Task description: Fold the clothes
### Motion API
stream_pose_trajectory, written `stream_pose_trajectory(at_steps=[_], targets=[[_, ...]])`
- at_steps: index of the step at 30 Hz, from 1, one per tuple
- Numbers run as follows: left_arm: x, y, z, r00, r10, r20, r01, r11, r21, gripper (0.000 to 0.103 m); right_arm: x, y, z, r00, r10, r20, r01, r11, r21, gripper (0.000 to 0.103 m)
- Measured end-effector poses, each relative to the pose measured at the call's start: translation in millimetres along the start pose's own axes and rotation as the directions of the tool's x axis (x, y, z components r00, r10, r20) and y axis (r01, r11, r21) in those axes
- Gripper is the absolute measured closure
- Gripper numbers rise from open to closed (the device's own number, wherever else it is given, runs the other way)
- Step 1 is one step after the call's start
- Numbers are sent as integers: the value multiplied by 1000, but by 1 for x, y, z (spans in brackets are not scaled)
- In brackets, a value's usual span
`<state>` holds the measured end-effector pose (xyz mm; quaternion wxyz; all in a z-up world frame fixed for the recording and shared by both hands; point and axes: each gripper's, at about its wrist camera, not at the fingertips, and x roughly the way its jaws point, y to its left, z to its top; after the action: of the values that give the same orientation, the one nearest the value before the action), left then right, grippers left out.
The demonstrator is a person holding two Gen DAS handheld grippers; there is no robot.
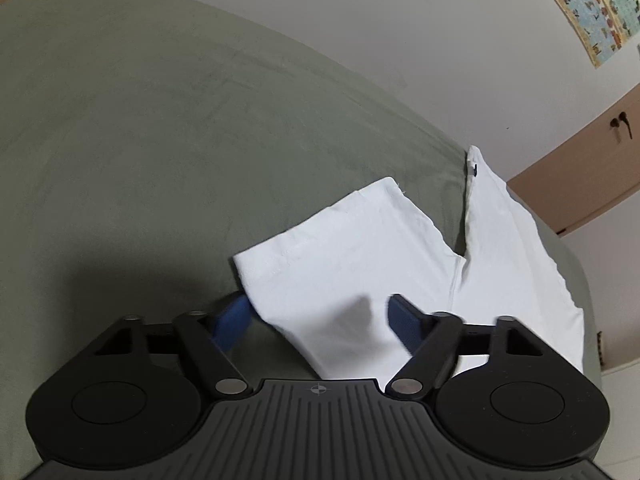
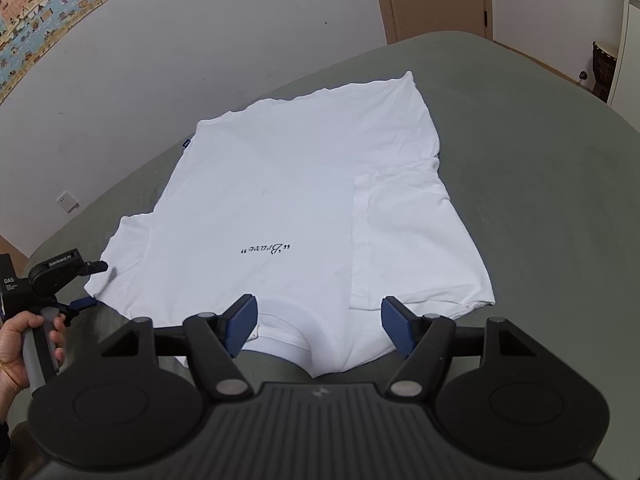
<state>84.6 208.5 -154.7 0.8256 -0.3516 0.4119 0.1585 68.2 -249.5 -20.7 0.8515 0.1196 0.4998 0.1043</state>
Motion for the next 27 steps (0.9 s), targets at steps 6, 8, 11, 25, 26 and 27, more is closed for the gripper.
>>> stream_pose_trajectory(at_steps=[6, 8, 11, 25, 26, 27], targets=[[-5, 4, -2, 1000, -9, -5, 9, 1000, 4, 89, 3, 2, -1, 1000, 2, 0, -2, 1000, 0, 32], [-11, 1, -2, 1000, -28, 2, 28, 1000, 8, 93, 4, 2, -2, 1000, 0, -1, 0, 1000, -2, 32], [-23, -12, 2, 998, -50, 25, 49, 998, 44, 94, 6, 0, -2, 1000, -6, -4, 6, 1000, 5, 32], [-43, -123, -15, 984, -176, -32, 177, 930, 323, 94, 13, -8, -3, 1000, -4, -18, 5, 1000, 14, 31], [-40, -133, -20, 983, -177, -43, 181, 917, 355, 94, 14, -9, -3, 1000, -5, -19, 6, 1000, 15, 31], [-38, -141, -26, 983, -176, -51, 182, 907, 380, 94, 14, -11, -4, 1000, -7, -21, 7, 1000, 17, 31]])
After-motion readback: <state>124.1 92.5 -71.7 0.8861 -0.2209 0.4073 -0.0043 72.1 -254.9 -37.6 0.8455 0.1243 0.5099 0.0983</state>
